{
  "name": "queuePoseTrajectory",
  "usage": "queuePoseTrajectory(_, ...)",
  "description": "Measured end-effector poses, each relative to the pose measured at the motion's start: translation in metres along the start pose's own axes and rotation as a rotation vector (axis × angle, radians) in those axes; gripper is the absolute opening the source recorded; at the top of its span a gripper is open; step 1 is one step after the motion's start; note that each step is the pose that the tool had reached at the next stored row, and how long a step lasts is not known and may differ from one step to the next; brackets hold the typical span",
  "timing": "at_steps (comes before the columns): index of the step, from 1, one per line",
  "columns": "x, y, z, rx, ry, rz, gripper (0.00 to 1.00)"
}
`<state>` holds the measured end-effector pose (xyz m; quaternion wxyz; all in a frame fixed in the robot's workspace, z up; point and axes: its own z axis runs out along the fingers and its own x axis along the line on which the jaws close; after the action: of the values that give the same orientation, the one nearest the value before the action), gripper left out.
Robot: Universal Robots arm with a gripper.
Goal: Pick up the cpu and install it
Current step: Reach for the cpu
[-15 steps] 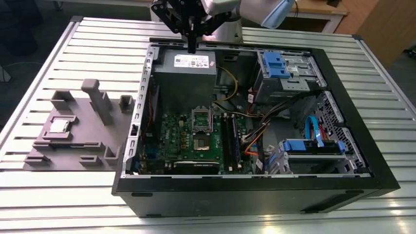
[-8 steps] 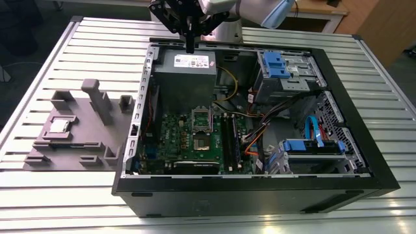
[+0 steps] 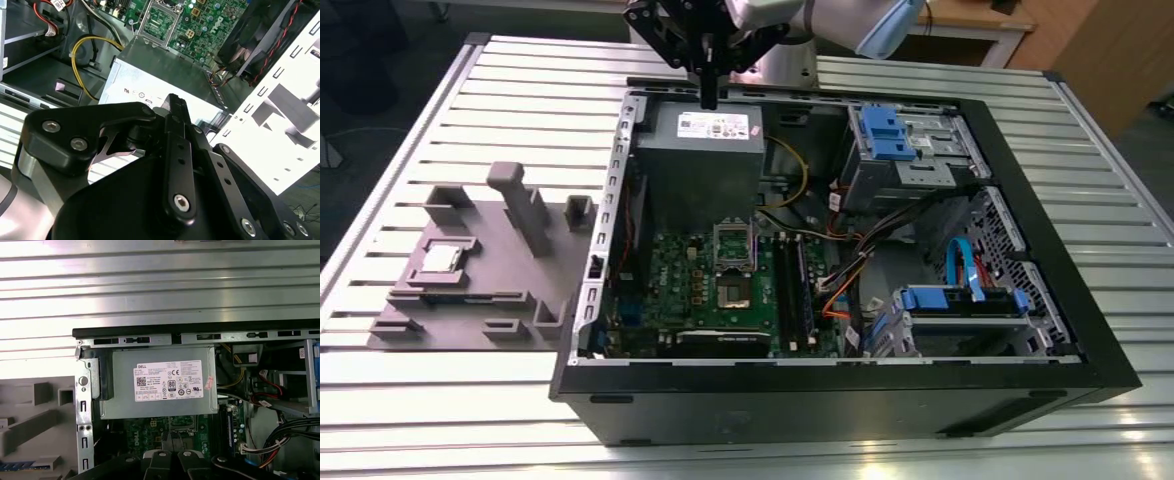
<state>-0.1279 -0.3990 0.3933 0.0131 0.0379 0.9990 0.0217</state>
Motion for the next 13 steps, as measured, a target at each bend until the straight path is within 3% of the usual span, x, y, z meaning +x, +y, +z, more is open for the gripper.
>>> queuePoseTrajectory(8,0.009,-0.0007,0.0005,0.0,0.0,0.0,0.1)
queuePoseTrajectory(13,0.0105,-0.0008,0.0005,0.0,0.0,0.0,0.1)
